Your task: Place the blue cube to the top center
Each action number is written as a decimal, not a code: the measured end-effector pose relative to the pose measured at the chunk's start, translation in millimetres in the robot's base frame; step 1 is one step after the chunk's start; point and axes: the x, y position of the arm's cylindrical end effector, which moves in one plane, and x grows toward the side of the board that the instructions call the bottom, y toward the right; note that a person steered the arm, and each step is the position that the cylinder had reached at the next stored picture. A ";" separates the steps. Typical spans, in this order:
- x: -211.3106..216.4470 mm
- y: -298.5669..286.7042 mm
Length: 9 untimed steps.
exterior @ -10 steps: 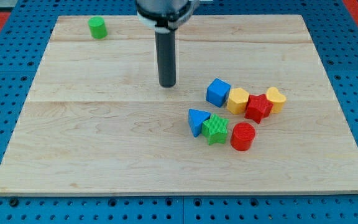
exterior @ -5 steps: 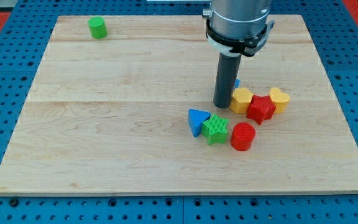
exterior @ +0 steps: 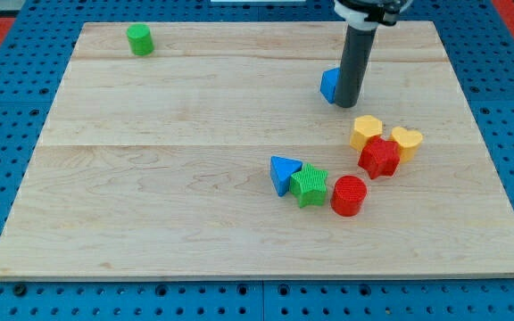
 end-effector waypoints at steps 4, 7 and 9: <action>-78.6 0.0; -115.0 -11.6; -117.5 -75.4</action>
